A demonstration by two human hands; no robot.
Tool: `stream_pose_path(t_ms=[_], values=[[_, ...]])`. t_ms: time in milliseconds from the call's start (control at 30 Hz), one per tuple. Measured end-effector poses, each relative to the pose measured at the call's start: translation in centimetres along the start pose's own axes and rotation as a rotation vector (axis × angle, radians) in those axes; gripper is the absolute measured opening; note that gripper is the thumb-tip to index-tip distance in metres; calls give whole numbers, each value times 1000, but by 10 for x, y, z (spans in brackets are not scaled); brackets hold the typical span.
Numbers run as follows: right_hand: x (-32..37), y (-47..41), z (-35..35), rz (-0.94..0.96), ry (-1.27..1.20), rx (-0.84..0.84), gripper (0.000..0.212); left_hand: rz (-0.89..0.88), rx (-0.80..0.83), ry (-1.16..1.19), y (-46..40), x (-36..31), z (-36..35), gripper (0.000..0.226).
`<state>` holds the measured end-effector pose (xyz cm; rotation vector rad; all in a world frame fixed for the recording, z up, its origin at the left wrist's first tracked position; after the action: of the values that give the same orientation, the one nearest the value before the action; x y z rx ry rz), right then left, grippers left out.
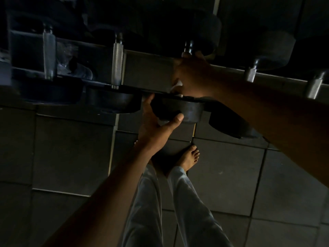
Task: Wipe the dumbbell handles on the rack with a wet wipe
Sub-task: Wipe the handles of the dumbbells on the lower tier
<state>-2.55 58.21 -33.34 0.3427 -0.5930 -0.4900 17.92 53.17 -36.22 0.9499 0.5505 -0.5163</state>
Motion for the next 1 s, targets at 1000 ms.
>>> stream_pose_path(t_ms=[1000], values=[[-68, 34, -60, -505, -1117, -80, 34, 108, 196, -240, -33, -22, -2, 158]])
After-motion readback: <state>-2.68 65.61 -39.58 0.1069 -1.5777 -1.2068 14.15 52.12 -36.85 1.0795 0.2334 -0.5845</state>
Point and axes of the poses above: each hand's wrist, its own y-axis away from the middle knuckle, its own z-axis out of the back of the hand, x = y × z, the point moved 4 cm from there along -y, towards the middle knuckle, and after that the axes turned 15 degrees about -y, right-handed, at the moved point
